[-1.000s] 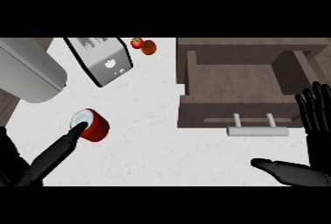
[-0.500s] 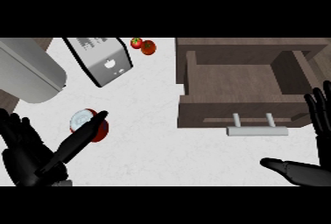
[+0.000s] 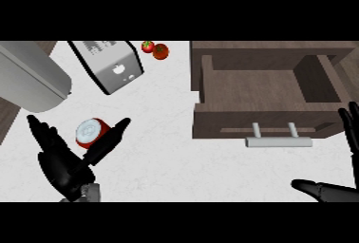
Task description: Pick up the can, place it into the drawer and close the drawer
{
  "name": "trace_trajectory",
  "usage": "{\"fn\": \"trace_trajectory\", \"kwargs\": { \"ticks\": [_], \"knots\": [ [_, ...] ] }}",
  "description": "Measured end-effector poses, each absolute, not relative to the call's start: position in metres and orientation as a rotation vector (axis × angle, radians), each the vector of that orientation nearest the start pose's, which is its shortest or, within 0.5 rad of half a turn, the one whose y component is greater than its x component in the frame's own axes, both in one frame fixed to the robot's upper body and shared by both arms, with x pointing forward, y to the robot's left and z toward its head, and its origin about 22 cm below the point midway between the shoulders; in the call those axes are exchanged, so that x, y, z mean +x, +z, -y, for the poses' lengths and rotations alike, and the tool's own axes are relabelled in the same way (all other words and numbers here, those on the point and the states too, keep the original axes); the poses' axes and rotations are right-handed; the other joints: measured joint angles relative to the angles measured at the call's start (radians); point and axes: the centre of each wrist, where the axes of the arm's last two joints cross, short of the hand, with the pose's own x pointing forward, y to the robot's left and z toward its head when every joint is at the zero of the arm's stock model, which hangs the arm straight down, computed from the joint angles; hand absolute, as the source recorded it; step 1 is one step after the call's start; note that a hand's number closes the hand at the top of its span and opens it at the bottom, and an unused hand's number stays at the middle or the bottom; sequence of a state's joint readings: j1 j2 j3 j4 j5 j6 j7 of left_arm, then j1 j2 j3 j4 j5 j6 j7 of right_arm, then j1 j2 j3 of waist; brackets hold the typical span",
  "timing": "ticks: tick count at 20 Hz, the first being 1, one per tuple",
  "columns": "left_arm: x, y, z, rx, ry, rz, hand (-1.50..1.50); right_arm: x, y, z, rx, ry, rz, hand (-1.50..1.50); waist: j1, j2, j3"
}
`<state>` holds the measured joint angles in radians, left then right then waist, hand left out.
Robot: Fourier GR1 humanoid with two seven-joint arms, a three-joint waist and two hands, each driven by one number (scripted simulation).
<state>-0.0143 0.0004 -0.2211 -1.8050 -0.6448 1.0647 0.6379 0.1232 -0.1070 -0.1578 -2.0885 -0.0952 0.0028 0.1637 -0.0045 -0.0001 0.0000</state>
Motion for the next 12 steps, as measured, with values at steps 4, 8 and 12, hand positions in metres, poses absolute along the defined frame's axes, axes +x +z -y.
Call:
{"fn": "trace_trajectory", "kwargs": {
  "ticks": [4,8,12],
  "knots": [
    [0.238,0.036,-0.169,0.812,0.666,1.422,-1.5,0.18,0.107,0.284,-0.173,-0.07,1.83,-1.5,-0.002,0.0,0.0],
    [0.237,0.015,-0.167,0.821,0.679,1.391,-1.5,0.178,0.11,0.285,-0.177,-0.067,1.827,-1.5,-0.001,0.0,-0.001],
    [0.238,0.001,-0.171,0.839,0.715,1.365,-1.5,0.174,0.111,0.293,-0.189,-0.064,1.833,-1.5,0.0,0.0,-0.001]
  ]
}}
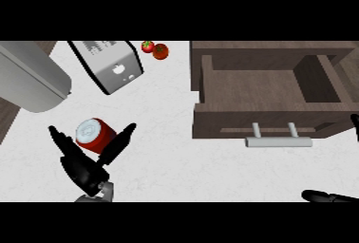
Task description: Pick up the can, place it into the drawer and close the drawer
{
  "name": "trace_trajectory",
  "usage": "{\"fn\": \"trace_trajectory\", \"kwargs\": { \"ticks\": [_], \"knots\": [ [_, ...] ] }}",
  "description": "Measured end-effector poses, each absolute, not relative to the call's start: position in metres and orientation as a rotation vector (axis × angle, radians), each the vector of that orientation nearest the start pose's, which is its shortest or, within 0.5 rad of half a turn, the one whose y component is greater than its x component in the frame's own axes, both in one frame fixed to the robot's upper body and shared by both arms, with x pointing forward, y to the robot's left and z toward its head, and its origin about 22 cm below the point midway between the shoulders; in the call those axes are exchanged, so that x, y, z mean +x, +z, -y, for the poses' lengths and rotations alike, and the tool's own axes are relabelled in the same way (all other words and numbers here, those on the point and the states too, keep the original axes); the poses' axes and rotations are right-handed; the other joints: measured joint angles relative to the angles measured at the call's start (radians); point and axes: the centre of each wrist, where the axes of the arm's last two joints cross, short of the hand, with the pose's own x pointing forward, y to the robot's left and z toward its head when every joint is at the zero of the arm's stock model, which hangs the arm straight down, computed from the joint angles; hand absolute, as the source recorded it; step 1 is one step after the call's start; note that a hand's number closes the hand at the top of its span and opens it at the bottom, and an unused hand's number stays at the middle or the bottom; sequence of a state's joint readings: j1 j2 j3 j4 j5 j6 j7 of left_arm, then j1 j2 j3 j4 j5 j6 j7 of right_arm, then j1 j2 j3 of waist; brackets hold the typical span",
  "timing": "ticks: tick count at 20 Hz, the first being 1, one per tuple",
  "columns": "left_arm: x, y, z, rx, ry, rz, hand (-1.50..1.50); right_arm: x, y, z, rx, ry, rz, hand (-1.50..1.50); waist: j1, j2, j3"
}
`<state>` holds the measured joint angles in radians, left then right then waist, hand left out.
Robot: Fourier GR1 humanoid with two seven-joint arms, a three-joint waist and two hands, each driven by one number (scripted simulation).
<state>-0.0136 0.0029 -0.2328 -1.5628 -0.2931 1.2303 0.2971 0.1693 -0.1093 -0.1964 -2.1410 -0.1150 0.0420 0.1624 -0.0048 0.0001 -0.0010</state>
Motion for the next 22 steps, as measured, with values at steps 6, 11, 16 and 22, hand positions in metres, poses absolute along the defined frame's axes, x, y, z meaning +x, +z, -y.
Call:
{"fn": "trace_trajectory", "kwargs": {
  "ticks": [6,11,16,22],
  "knots": [
    [0.236,-0.022,-0.183,0.852,0.756,1.325,-1.5,0.167,0.12,0.291,-0.195,-0.072,1.83,-1.5,0.001,0.0,-0.001],
    [0.236,-0.046,-0.2,0.856,0.782,1.294,-1.5,0.163,0.121,0.294,-0.197,-0.071,1.837,-1.5,0.0,0.0,-0.001],
    [0.233,-0.071,-0.209,0.828,0.802,1.287,-1.5,0.154,0.129,0.296,-0.2,-0.069,1.835,-1.5,0.0,0.0,-0.001],
    [0.236,-0.105,-0.221,0.822,0.838,1.278,-1.5,0.159,0.126,0.303,-0.204,-0.062,1.832,-1.5,-0.001,0.001,0.0]
  ]
}}
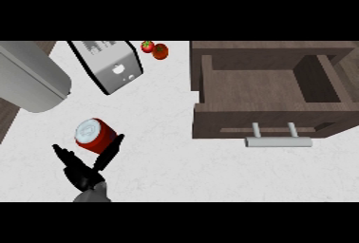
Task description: Pick up the can, place it into the drawer and close the drawer
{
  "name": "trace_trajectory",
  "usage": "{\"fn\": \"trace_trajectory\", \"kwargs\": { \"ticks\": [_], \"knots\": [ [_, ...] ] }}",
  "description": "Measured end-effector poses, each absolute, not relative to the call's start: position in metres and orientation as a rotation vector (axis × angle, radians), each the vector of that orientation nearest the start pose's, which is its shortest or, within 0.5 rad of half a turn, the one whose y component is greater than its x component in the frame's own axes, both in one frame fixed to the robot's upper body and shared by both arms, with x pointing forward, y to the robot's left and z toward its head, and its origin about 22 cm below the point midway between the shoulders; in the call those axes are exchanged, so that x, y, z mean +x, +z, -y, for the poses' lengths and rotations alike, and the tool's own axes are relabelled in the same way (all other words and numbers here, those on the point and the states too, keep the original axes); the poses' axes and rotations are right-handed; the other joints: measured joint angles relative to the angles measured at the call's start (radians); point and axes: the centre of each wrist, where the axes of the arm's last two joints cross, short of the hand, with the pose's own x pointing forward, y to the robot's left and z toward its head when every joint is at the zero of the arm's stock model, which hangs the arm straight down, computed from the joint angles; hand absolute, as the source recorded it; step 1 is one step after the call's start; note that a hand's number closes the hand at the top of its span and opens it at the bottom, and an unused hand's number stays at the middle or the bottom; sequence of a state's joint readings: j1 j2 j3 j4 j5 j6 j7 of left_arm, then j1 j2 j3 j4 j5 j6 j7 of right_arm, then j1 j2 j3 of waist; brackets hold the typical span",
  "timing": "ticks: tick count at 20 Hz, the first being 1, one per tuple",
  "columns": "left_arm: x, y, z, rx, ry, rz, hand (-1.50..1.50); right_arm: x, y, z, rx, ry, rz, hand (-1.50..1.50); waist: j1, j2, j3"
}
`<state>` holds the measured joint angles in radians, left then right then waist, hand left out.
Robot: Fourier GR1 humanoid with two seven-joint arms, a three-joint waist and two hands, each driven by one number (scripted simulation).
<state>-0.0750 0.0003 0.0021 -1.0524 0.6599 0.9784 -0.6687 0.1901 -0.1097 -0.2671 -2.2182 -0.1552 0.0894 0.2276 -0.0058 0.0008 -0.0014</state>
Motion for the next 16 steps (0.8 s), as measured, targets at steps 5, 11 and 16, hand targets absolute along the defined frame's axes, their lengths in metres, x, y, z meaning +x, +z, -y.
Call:
{"fn": "trace_trajectory", "kwargs": {
  "ticks": [5,11,16],
  "knots": [
    [0.238,-0.124,-0.235,0.829,0.838,1.279,-1.5,0.166,0.13,0.303,-0.205,-0.06,1.836,-1.5,0.001,0.0,0.001],
    [0.258,-0.13,-0.246,0.812,0.824,1.312,-1.5,0.163,0.136,0.299,-0.206,-0.052,1.835,-1.5,-0.002,0.0,0.001],
    [0.262,-0.134,-0.249,0.737,0.769,1.343,-1.5,0.164,0.133,0.3,-0.216,-0.059,1.84,-1.5,-0.001,0.0,0.001]
  ]
}}
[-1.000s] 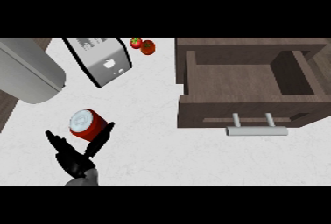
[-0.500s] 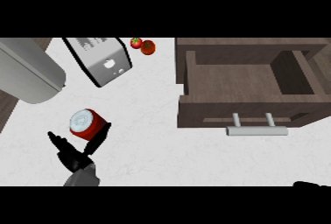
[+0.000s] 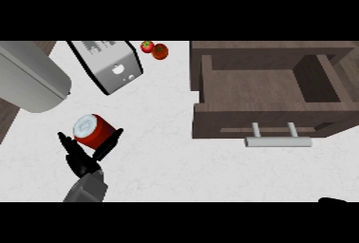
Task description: Pick up the can, place it into the drawer and close the drawer
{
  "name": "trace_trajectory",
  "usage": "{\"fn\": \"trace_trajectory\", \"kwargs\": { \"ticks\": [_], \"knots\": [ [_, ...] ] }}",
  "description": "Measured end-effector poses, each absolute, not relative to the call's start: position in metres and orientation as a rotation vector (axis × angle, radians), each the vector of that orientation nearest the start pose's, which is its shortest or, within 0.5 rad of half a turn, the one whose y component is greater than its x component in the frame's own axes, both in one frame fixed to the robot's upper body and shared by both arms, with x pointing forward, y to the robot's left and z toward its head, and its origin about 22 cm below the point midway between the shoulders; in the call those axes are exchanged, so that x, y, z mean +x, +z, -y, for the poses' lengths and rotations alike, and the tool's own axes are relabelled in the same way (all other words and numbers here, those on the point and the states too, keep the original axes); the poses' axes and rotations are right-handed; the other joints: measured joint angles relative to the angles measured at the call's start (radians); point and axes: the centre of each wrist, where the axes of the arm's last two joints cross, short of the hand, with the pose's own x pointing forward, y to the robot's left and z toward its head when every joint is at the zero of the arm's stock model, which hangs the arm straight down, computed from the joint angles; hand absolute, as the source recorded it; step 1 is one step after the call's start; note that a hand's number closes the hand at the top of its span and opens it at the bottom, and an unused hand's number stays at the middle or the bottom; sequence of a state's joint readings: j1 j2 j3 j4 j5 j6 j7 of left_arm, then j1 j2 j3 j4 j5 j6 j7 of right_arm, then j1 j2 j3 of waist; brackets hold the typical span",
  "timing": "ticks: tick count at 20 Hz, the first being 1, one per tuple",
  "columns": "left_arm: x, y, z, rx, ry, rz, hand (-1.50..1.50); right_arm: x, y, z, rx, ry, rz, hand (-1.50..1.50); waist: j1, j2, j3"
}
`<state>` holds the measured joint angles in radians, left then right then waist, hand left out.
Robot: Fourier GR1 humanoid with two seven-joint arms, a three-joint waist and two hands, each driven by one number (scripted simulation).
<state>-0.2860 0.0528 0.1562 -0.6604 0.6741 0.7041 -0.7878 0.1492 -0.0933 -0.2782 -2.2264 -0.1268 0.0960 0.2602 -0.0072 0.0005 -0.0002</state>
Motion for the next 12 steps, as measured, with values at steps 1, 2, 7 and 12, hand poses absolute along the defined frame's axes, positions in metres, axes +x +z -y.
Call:
{"fn": "trace_trajectory", "kwargs": {
  "ticks": [1,2,7,12],
  "knots": [
    [0.265,-0.134,-0.251,0.722,0.765,1.347,1.5,0.164,0.131,0.299,-0.214,-0.056,1.84,-1.5,-0.001,0.0,0.0],
    [0.269,-0.133,-0.254,0.704,0.76,1.357,1.5,0.164,0.131,0.3,-0.214,-0.06,1.841,-1.5,-0.001,0.0,0.0],
    [0.285,-0.127,-0.259,0.629,0.753,1.412,1.5,0.163,0.133,0.305,-0.224,-0.068,1.851,-1.5,-0.002,0.0,0.0],
    [0.295,-0.124,-0.259,0.599,0.738,1.464,1.5,0.161,0.139,0.301,-0.236,-0.063,1.857,-1.5,-0.003,0.001,0.0]
  ]
}}
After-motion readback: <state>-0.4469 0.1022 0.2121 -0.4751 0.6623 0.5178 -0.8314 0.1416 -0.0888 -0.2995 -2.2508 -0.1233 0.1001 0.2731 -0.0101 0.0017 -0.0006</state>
